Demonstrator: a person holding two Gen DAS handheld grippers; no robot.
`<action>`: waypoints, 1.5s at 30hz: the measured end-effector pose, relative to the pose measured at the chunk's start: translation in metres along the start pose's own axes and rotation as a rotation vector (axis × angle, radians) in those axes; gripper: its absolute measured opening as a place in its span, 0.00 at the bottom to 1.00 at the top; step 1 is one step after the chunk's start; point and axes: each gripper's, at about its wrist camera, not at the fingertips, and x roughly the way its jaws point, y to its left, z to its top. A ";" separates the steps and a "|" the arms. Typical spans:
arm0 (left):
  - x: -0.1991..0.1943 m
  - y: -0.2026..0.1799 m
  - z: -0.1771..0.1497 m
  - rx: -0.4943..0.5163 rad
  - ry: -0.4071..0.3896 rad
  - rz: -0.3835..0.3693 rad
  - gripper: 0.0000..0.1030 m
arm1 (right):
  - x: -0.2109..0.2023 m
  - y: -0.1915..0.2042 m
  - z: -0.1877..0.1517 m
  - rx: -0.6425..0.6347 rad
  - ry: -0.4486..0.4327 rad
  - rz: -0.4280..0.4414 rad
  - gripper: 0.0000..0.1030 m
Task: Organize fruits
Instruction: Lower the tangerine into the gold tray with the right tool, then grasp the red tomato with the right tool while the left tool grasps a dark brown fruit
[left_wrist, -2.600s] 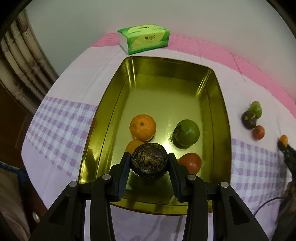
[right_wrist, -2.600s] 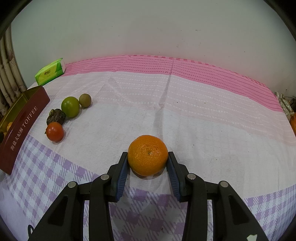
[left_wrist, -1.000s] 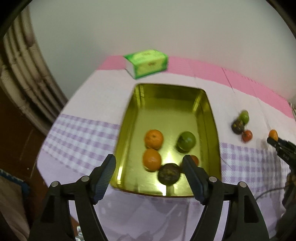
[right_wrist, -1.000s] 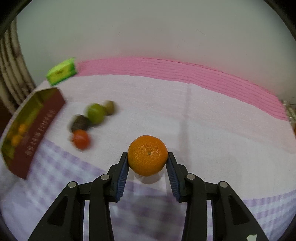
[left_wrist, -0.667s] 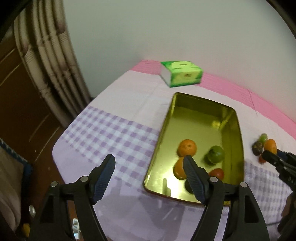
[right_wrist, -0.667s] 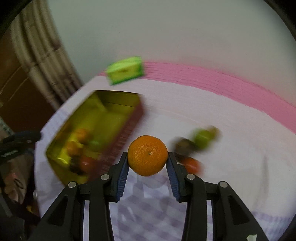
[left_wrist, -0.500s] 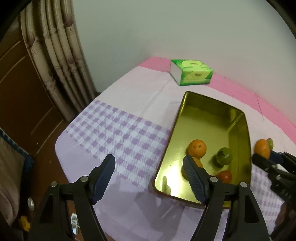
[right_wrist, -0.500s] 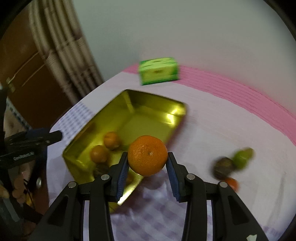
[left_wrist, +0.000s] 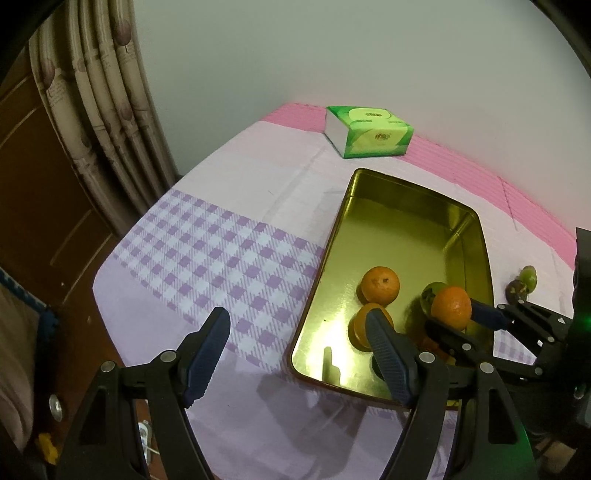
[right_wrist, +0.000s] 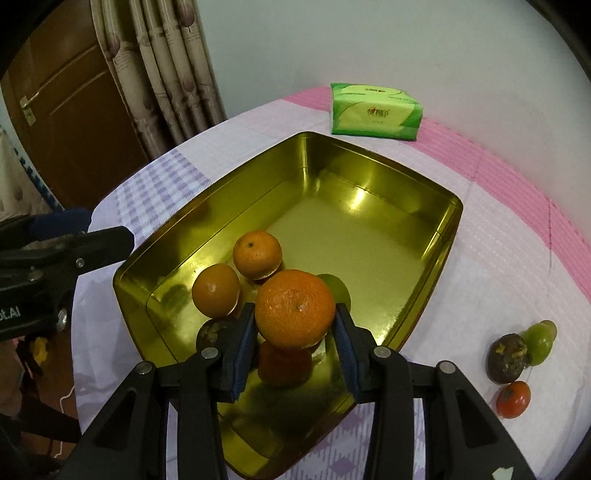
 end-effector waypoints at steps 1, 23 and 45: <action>0.000 0.000 0.000 0.001 0.000 0.001 0.74 | -0.002 0.000 -0.001 0.002 -0.004 0.004 0.38; 0.008 -0.006 -0.003 0.015 0.033 -0.001 0.74 | -0.065 -0.133 -0.083 0.278 -0.059 -0.236 0.47; -0.011 -0.100 0.000 0.183 -0.007 -0.162 0.74 | -0.067 -0.160 -0.102 0.258 -0.130 -0.316 0.31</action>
